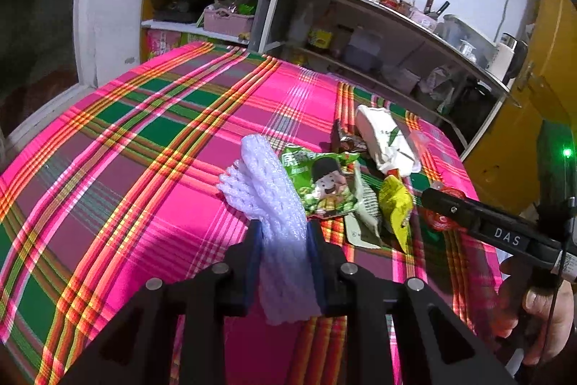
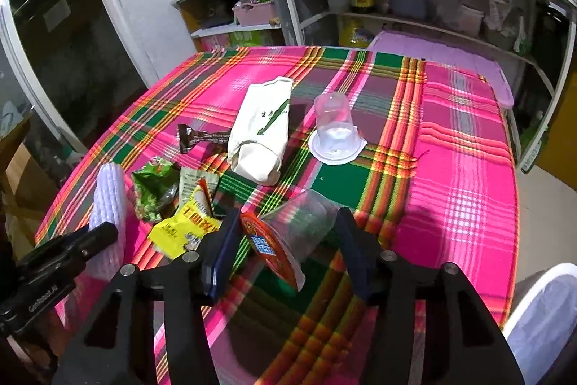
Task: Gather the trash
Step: 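Grasp the white foam net with the left tool while the right tool grasps the orange carton, then carry the foam net and orange carton over the bin and open both tools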
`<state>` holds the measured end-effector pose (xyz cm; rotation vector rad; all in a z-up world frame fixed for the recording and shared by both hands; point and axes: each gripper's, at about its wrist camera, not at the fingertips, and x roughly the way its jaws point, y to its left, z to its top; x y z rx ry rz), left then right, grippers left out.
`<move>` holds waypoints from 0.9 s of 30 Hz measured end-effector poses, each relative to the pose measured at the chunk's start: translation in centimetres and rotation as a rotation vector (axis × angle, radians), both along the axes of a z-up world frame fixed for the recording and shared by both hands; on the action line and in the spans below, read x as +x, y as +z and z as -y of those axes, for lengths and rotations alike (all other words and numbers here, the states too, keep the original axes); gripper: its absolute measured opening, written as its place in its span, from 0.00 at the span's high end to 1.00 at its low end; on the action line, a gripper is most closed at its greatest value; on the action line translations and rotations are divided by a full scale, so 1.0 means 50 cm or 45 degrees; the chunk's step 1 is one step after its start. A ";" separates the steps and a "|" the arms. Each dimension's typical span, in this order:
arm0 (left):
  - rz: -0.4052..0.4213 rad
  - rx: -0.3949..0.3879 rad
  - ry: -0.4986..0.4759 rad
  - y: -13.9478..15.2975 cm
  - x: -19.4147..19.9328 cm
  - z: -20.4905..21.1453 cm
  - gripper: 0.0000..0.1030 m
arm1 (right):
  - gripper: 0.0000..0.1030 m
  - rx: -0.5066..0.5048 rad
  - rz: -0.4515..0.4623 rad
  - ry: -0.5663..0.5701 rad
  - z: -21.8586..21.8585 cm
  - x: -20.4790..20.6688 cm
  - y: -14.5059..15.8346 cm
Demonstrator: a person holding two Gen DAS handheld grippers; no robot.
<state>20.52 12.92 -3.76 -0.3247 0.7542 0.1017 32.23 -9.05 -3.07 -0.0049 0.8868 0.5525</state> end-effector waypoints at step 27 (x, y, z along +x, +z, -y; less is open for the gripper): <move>0.184 0.033 -0.344 0.122 -0.192 0.224 0.76 | 0.48 0.059 0.203 -0.176 0.252 -0.333 0.132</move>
